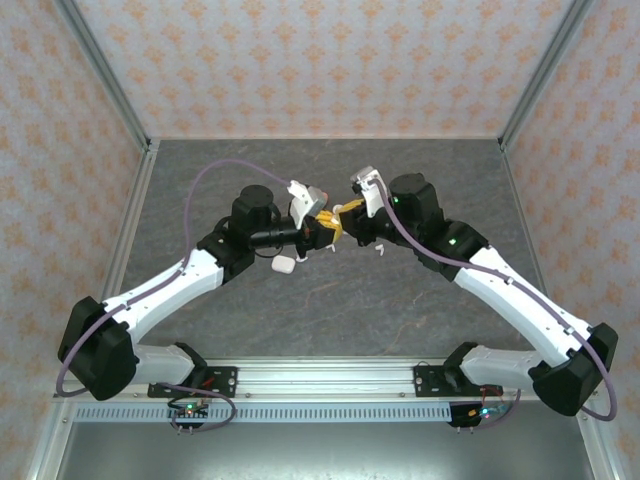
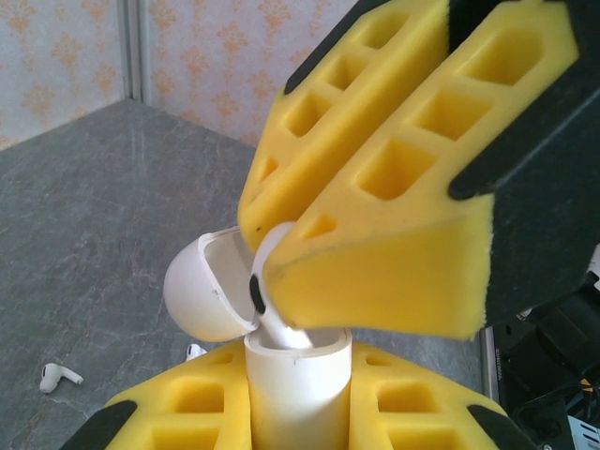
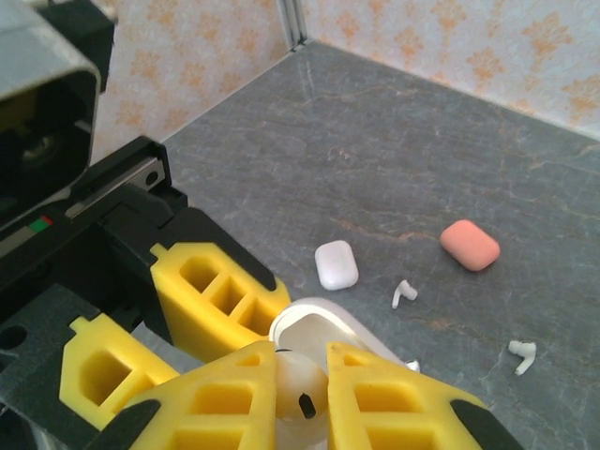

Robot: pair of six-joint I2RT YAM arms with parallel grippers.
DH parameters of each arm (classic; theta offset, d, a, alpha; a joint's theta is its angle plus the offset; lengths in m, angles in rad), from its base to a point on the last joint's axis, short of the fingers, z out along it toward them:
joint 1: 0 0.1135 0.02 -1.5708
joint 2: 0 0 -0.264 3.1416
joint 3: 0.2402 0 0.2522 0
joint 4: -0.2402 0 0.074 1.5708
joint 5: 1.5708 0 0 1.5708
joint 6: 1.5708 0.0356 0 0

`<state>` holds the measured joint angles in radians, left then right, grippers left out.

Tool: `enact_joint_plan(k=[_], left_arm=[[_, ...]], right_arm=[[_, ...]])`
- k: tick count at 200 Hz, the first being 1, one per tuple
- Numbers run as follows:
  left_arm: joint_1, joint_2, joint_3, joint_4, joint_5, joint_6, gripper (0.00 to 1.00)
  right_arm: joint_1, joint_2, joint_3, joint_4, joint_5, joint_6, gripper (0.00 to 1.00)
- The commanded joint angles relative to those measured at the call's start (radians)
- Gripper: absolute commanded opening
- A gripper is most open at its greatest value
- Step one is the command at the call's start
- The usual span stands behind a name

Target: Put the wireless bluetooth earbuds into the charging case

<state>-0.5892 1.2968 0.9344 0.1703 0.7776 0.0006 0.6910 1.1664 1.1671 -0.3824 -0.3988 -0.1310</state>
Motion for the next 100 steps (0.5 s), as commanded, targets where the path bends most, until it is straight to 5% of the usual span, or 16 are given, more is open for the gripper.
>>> enact_joint_plan(k=[1, 100], left_arm=[[-0.006, -0.022, 0.034, 0.040, 0.006, 0.002, 0.00], [-0.007, -0.054, 0.025, 0.037, -0.003, 0.006, 0.00]], right_arm=[[0.005, 0.007, 0.044, -0.038, -0.085, -0.017, 0.16], [-0.029, 0.039, 0.155, -0.086, -0.150, 0.054, 0.34]])
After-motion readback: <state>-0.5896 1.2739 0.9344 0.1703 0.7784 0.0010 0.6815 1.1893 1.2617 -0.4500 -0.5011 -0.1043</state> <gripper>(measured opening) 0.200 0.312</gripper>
